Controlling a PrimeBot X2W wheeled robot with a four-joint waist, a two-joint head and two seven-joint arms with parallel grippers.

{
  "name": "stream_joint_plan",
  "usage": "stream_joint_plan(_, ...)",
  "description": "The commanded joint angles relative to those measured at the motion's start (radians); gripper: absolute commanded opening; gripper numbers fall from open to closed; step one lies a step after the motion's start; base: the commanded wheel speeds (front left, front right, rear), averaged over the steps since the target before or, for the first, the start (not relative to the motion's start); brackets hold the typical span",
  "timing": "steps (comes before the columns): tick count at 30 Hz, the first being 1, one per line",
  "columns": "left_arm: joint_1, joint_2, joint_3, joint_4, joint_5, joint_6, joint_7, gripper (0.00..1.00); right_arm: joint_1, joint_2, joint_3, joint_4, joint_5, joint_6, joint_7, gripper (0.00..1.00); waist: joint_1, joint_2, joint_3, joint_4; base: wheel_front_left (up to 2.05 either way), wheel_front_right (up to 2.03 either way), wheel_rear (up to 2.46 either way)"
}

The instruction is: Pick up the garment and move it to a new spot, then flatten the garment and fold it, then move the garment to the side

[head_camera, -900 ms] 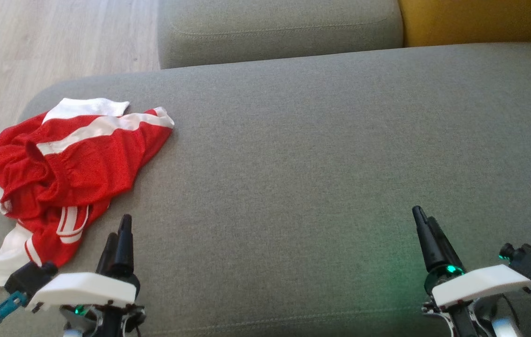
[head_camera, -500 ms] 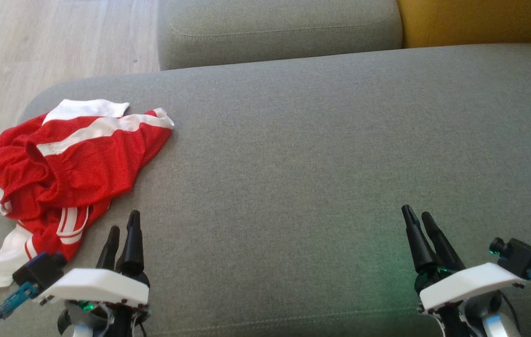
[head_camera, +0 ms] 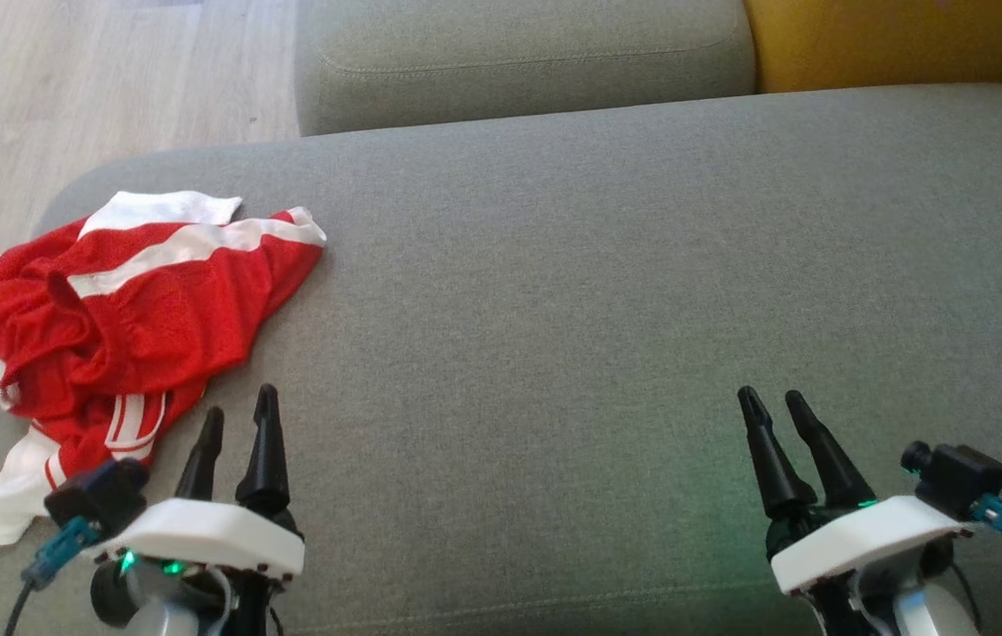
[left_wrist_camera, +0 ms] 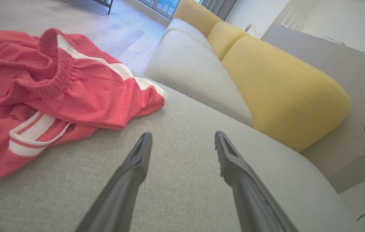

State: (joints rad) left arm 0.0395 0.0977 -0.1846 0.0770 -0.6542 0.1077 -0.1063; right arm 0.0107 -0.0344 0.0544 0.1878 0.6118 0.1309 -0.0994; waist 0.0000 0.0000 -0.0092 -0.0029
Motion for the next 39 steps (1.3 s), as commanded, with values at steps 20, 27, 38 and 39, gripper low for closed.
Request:
stream_joint_plan(20, -0.025, 0.059, -0.069, -0.093, 0.264, 0.061, -0.071, 1.0, -0.06, -0.012, 0.04, -0.049, -0.255, 0.0, -0.077, 1.0, 0.0, 0.0, -0.007, -0.002, 0.0, 0.0, 0.0)
stream_joint_plan(27, -0.019, 0.062, -0.09, -0.105, 0.346, 0.069, -0.091, 1.0, -0.063, -0.013, 0.044, -0.053, -0.341, 0.0, -0.097, 1.0, 0.0, 0.0, -0.006, -0.002, 0.0, 0.0, 0.0)
stream_joint_plan(38, -0.005, 0.053, -0.103, -0.116, 0.454, 0.061, -0.121, 1.0, -0.064, -0.014, 0.061, -0.06, -0.467, 0.0, -0.127, 1.0, 0.0, 0.0, -0.008, 0.0, 0.0, 0.0, 0.0)
stream_joint_plan(39, -0.004, 0.053, -0.103, -0.118, 0.467, 0.061, -0.123, 1.0, -0.064, -0.014, 0.063, -0.061, -0.48, 0.0, -0.13, 1.0, 0.0, 0.0, -0.008, 0.001, 0.0, 0.0, 0.0)
